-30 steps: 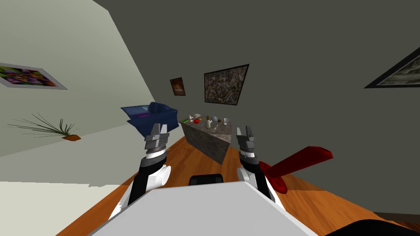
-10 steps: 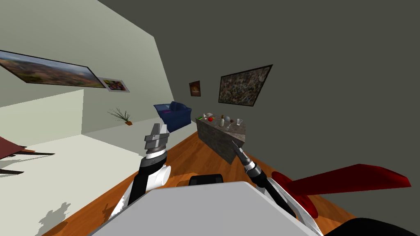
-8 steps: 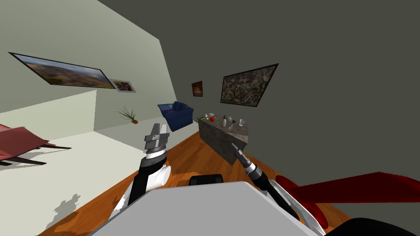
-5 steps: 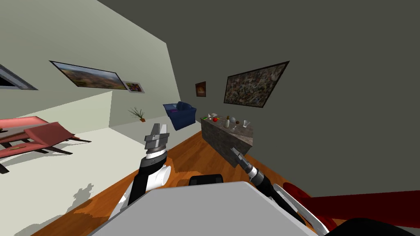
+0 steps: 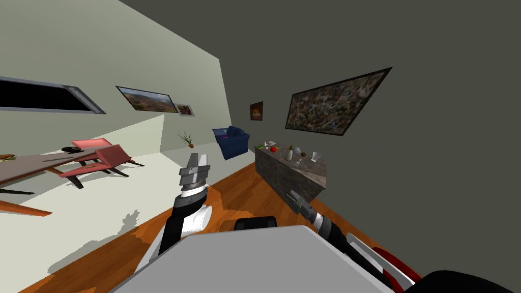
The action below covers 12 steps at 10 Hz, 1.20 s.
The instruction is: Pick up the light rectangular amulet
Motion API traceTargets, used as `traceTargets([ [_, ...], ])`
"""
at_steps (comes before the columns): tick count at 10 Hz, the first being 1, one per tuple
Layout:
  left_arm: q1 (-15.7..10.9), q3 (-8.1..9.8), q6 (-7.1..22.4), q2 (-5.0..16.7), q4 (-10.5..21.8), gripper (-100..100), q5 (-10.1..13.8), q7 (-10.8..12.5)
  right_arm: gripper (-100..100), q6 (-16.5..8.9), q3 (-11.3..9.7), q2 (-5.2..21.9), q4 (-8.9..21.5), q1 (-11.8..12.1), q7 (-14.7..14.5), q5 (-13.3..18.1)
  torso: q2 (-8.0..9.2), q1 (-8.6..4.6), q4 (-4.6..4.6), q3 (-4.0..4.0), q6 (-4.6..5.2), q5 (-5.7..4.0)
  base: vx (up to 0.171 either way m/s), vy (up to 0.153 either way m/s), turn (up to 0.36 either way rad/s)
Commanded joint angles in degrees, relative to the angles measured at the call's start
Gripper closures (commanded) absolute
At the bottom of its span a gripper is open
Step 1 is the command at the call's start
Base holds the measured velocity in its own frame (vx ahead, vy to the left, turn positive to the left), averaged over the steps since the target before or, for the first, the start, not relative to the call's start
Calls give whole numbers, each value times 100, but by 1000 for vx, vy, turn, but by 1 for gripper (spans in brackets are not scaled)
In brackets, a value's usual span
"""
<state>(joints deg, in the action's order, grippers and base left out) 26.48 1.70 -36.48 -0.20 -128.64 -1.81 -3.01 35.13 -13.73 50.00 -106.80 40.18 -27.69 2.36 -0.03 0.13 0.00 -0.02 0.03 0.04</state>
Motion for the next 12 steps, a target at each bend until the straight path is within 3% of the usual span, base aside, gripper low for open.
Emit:
traceTargets([
  [1, 0, 0, 0, 0, 0, 0, 0, 0, -100, -25, -158, 286, 286, 7, -282, 127, 0, 0, 0, 0, 0, 0, 3, 65, 274],
  [2, -1, -1, 0, 0, 0, 0, 0, 0, -100, -25, -158, 367, 374, 7, -282, 127, 3, 3, 1, 2, -5, 1, -3, 55, 126],
  [3, 0, 0, 0, 0, 0, 0, 0, 0, -100, -64, -284, 627, 567, 45, -498, 241, 9, 2, 2, 5, 2, 1, 9, 79, 265],
  [4, -1, -1, 0, 0, 0, 0, 0, 0, -100, -64, -284, 674, 650, 45, -528, 241, 6, 9, 1, 4, -4, 2, 19, 58, 148],
  [7, 0, 0, 0, 0, 0, 0, 0, 0, -100, -138, -544, 1226, 1079, 109, -1007, 486, 3, 4, 1, 2, 2, 2, 16, 70, 230],
  [9, 0, 0, 0, 0, 0, 0, 0, 0, -100, -138, -544, 1289, 1207, 109, -1018, 486, 10, 7, 2, 6, 2, 3, 2, 44, 82],
  [10, 0, 1, 0, 0, 0, 0, 0, 0, -100, -175, -675, 1560, 1402, 132, -1258, 613, 12, -5, 3, 7, 4, -1, 4, 52, 311],
  [11, -1, 0, 0, 0, 0, 0, 0, 0, -100, -175, -675, 1592, 1475, 132, -1258, 613, 9, 0, 2, 6, -5, 1, 11, 48, 164],
  [12, 0, 0, 0, 0, 0, 0, 0, 0, -100, -211, -804, 1869, 1636, 150, -1485, 740, 8, 0, 2, 5, 3, 1, 12, 81, 277],
])
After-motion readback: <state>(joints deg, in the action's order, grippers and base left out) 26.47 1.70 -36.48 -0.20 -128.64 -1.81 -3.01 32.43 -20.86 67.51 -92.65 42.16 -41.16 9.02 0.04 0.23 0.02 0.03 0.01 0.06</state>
